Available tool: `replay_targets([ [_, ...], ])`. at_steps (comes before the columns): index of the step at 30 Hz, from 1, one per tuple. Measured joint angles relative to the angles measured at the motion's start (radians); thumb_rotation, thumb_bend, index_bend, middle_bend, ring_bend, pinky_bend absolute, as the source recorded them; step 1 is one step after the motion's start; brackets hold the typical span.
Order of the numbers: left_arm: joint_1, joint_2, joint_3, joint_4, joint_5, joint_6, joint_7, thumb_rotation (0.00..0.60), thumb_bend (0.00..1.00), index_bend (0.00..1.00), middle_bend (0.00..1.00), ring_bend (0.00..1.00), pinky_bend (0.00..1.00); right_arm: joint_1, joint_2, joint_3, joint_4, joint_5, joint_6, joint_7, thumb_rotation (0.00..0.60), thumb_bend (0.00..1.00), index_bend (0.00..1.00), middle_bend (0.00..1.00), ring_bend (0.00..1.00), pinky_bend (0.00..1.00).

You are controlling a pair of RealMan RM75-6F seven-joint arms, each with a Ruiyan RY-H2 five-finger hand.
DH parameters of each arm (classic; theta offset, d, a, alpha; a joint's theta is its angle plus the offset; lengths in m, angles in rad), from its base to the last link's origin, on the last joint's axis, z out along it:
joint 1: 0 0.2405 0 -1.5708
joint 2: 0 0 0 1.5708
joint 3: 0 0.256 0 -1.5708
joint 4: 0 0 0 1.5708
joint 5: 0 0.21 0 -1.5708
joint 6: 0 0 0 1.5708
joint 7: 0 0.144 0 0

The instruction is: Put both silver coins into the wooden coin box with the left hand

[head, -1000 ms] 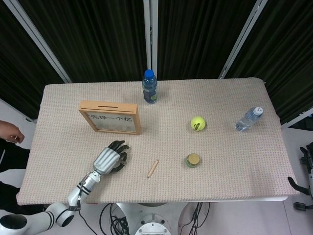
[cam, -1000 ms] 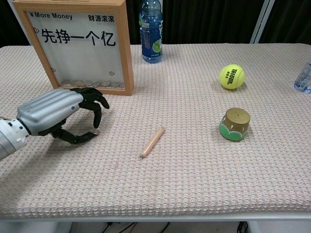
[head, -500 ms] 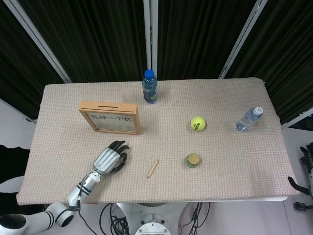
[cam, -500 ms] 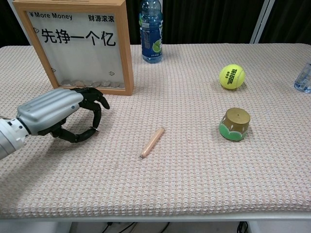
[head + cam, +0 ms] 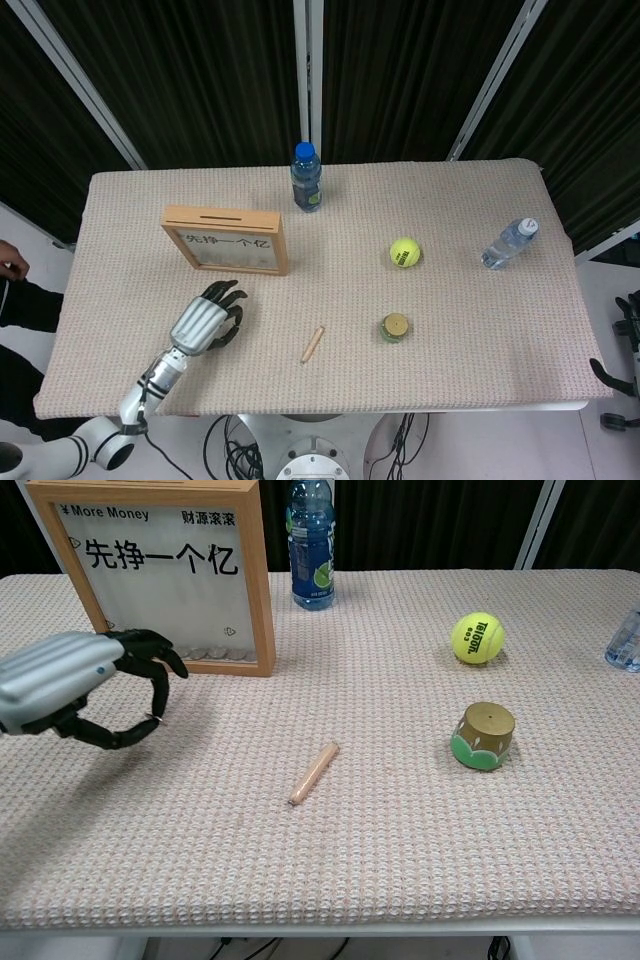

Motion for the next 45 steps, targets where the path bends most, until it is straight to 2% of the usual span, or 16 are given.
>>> replay_targets([
  [9, 0.084, 0.236, -0.055, -0.193, -0.091, 0.093, 0.102, 0.6, 0.45, 0.61, 0.25, 0.1, 0.16, 0.004, 0.006, -0.001, -0.003, -0.024, 0.013, 0.006, 0.6, 0.18, 0.0, 0.0, 0.0, 0.0],
  [16, 0.135, 0.388, -0.164, -0.327, -0.153, 0.217, 0.156, 0.6, 0.45, 0.63, 0.25, 0.1, 0.15, 0.005, 0.01, 0.001, -0.014, -0.03, 0.022, -0.001, 0.6, 0.18, 0.0, 0.0, 0.0, 0.0],
  [21, 0.126, 0.456, -0.221, -0.394, -0.174, 0.219, 0.195, 0.6, 0.45, 0.63, 0.26, 0.1, 0.15, 0.006, 0.01, 0.0, -0.022, -0.031, 0.025, -0.012, 0.6, 0.18, 0.0, 0.0, 0.0, 0.0],
  [27, 0.064, 0.512, -0.275, -0.478, -0.192, 0.145, 0.223, 0.6, 0.45, 0.63, 0.26, 0.1, 0.15, 0.008, 0.012, 0.001, -0.038, -0.031, 0.027, -0.029, 0.6, 0.18, 0.0, 0.0, 0.0, 0.0],
  [33, -0.025, 0.555, -0.327, -0.538, -0.248, 0.008, 0.255, 0.6, 0.45, 0.63, 0.25, 0.1, 0.15, 0.008, 0.014, 0.002, -0.04, -0.023, 0.024, -0.03, 0.6, 0.18, 0.0, 0.0, 0.0, 0.0],
  [40, -0.141, 0.575, -0.382, -0.572, -0.423, -0.188, 0.265, 0.6, 0.45, 0.64, 0.26, 0.1, 0.15, 0.01, 0.009, 0.003, -0.023, -0.015, 0.015, -0.017, 0.6, 0.18, 0.0, 0.0, 0.0, 0.0],
  [45, -0.213, 0.55, -0.402, -0.562, -0.54, -0.276, 0.266, 0.6, 0.45, 0.64, 0.26, 0.1, 0.15, 0.01, 0.005, 0.004, -0.008, -0.01, 0.011, -0.004, 0.6, 0.18, 0.0, 0.0, 0.0, 0.0],
])
